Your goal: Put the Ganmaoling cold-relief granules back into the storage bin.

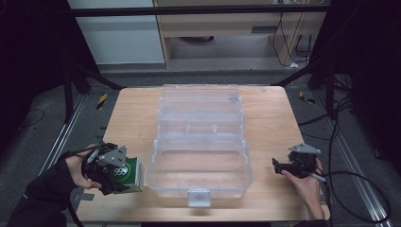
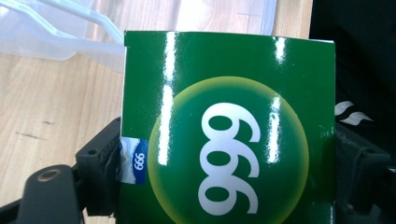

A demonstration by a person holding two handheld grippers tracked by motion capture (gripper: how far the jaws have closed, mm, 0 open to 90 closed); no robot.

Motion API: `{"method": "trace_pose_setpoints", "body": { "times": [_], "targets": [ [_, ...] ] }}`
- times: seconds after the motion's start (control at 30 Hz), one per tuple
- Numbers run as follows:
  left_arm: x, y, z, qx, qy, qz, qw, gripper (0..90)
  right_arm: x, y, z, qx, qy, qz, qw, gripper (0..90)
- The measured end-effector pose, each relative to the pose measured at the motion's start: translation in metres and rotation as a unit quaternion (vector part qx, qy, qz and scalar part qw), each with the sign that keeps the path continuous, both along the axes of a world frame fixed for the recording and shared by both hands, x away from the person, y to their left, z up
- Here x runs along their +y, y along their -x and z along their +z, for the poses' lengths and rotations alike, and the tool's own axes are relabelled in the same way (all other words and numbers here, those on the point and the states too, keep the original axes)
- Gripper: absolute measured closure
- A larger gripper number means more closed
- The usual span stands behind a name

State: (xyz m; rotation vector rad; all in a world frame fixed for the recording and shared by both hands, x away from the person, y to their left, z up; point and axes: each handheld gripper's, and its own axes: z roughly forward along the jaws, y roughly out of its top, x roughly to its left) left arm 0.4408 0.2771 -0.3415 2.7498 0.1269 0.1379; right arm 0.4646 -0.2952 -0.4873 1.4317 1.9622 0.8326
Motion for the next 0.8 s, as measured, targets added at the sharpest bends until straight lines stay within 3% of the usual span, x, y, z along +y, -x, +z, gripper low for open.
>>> {"method": "trace_pose_setpoints", "body": {
  "times": [0.33,0.8],
  "targets": [
    [-0.006,-0.002,0.017,-0.008,0.002,-0.001,1.0,15.0,0.0,0.0,0.0,0.0,0.001,0.0,1.0,2.0],
    [-0.029,-0.01,0.031,-0.015,0.015,-0.01,0.9997,15.0,-0.001,0.0,0.0,0.0,0.0,-0.001,1.0,2.0]
  ]
}}
